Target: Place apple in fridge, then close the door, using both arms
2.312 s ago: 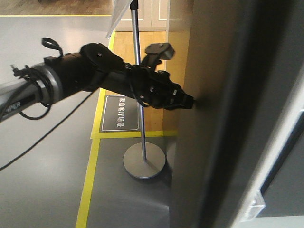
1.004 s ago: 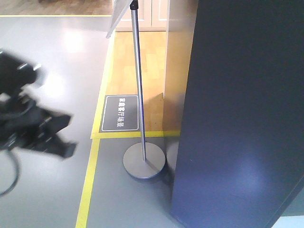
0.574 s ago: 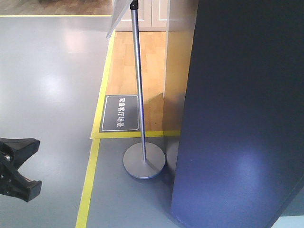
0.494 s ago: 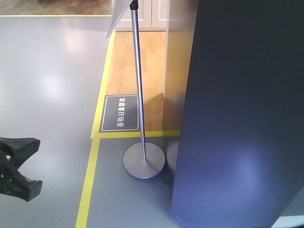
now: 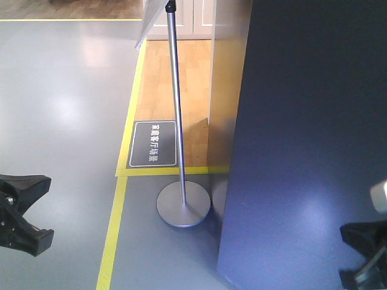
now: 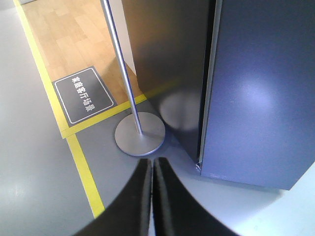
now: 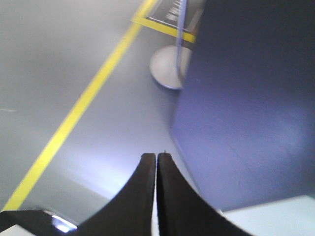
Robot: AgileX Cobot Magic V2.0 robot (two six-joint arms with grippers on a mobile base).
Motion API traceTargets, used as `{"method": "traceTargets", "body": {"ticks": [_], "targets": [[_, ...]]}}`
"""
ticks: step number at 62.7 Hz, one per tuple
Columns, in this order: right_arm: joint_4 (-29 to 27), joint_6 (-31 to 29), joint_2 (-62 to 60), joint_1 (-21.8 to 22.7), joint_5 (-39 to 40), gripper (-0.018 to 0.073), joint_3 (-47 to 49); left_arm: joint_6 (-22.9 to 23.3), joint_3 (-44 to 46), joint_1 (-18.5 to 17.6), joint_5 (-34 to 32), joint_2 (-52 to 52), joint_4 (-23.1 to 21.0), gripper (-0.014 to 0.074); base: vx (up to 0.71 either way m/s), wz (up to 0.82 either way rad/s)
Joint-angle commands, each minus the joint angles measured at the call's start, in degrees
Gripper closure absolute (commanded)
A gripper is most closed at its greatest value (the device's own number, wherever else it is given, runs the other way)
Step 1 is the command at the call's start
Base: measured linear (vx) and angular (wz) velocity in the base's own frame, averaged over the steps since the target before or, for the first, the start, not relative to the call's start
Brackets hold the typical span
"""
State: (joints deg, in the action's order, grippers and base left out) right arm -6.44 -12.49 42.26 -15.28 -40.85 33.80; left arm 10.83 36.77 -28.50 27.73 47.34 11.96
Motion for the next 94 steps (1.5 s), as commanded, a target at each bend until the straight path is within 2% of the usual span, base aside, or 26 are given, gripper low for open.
{"method": "traceTargets", "body": {"ticks": [1,8,14,26,34,43,69,94], "targets": [[7.5,7.6,3.2,1.0,6.4,0.0571,1.9,0.6,1.4,0.0,-4.2,-0.3,0.3,0.0603,0.00,0.00],[16.3,18.5,6.4,5.1,9.5,0.0571,1.9,0.6,1.4,0.0,-4.2,-0.3,0.3,0.0603,0.00,0.00],[21.2,21.4,8.0,10.0,12.6,0.0571,1.9,0.6,1.4,0.0,-4.2,-0.3,0.3,0.0603,0.00,0.00],[22.2,21.7,8.6,17.3,22.5,0.0569,2.0,0.6,1.4,0.0,-4.2,-0.3,0.3,0.0603,0.00,0.00],[22.2,22.0,8.6,21.6,26.4,0.0569,3.2,0.6,1.4,0.0,-4.2,-0.3,0.3,0.0603,0.00,0.00],[22.2,22.0,8.9,24.5,31.1,0.0569,5.3,0.6,1.4,0.0,-4.2,-0.3,0.3,0.0603,0.00,0.00],[22.2,22.3,20.4,24.9,45.3,0.0568,11.7,0.6,1.4,0.0,-4.2,-0.3,0.3,0.0603,0.00,0.00],[22.2,22.4,33.5,25.4,45.4,0.0566,23.1,0.6,1.4,0.0,-4.1,-0.3,0.3,0.0603,0.00,0.00]]}}
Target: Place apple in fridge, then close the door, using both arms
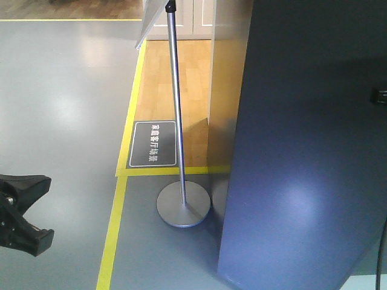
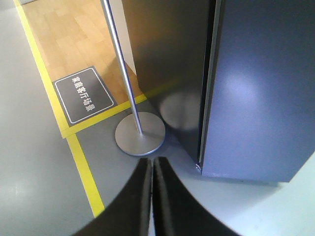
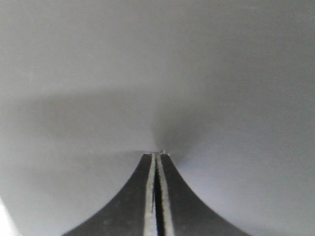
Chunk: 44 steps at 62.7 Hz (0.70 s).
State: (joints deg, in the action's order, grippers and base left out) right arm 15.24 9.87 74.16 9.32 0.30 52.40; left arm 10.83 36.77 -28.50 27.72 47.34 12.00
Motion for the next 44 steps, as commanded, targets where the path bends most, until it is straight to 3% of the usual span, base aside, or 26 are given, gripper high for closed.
{"method": "traceTargets", "body": {"ticks": [1,44], "targets": [[0.5,0.0,2.0,0.9,4.1,0.0566,4.9,0.6,1.4,0.0,-4.1,-0.3,0.3,0.0603,0.00,0.00],[0.5,-0.1,22.2,1.5,2.9,0.0566,28.4,0.6,1.4,0.0,-4.1,-0.3,0.3,0.0603,0.00,0.00]]}}
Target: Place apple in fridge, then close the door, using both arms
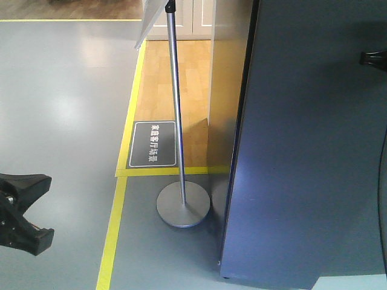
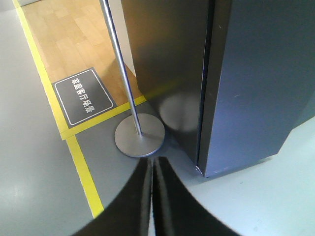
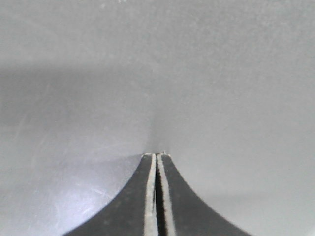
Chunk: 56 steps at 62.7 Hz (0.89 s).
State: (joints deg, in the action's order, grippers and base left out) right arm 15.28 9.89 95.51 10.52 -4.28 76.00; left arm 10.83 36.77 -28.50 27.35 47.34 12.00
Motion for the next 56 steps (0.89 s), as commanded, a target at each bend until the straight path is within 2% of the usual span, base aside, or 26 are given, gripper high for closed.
{"method": "traceTargets", "body": {"ticks": [1,28,37,46,51,56], "targets": [[0.5,-0.1,1.0,0.3,7.2,0.0566,5.2,0.6,1.4,0.0,-3.8,-0.3,0.3,0.0603,0.00,0.00],[0.3,0.7,4.6,0.3,10.7,0.0566,6.3,0.6,1.4,0.0,-3.7,-0.3,0.3,0.0603,0.00,0.00],[0.3,0.7,3.6,0.1,5.6,0.0566,6.3,0.6,1.4,0.0,-3.7,-0.3,0.3,0.0603,0.00,0.00],[0.5,0.2,1.0,-0.1,-3.0,0.0566,6.3,0.6,1.4,0.0,-3.7,-0.3,0.3,0.0603,0.00,0.00],[0.6,-1.5,-1.1,-0.7,-8.3,0.0566,5.9,0.6,1.4,0.0,-3.7,-0.3,0.3,0.0603,0.00,0.00],[0.5,-3.9,-3.9,-2.2,-10.2,0.0566,3.0,0.6,1.4,0.0,-3.7,-0.3,0.3,0.0603,0.00,0.00]]}}
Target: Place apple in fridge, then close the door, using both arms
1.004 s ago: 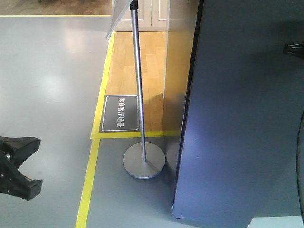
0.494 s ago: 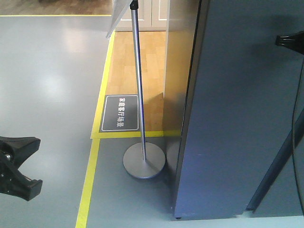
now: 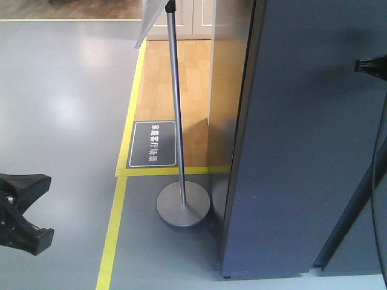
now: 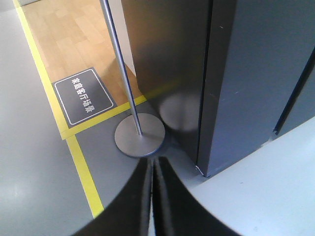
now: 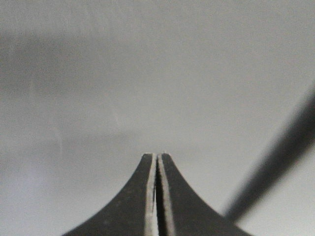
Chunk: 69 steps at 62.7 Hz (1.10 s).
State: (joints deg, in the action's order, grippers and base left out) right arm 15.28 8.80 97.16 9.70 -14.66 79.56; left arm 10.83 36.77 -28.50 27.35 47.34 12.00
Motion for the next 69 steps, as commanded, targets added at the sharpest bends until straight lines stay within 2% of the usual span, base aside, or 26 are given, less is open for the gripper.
{"method": "traceTargets", "body": {"ticks": [1,8,15,24,37,52,69], "targets": [[0.5,-3.6,-6.1,-1.7,0.0,0.0566,-1.3,0.6,1.4,0.0,-3.7,-0.3,0.3,0.0603,0.00,0.00],[0.5,-6.1,-10.2,-5.0,-2.2,0.0566,-6.7,0.6,1.4,0.0,-3.7,-0.3,0.3,0.0603,0.00,0.00],[-0.2,-5.7,-14.1,-8.8,-6.8,0.0566,-11.2,0.6,1.4,0.0,-3.7,-0.3,0.3,0.0603,0.00,0.00],[-4.3,-6.0,-20.0,-13.0,-12.9,0.0566,-16.2,0.6,1.4,0.0,-3.7,-0.3,0.3,0.0603,0.00,0.00],[-8.9,-5.9,-31.4,-18.4,-14.2,0.0566,-25.5,0.6,1.4,0.0,-3.7,-0.3,0.3,0.0603,0.00,0.00],[-11.2,-5.7,-45.8,-19.2,-15.8,0.0566,-34.3,0.6,1.4,0.0,-3.7,-0.3,0.3,0.0603,0.00,0.00],[-11.5,-5.7,-61.6,-19.2,-25.2,0.0566,-41.8,0.6,1.4,0.0,-3.7,-0.3,0.3,0.0603,0.00,0.00]]}}
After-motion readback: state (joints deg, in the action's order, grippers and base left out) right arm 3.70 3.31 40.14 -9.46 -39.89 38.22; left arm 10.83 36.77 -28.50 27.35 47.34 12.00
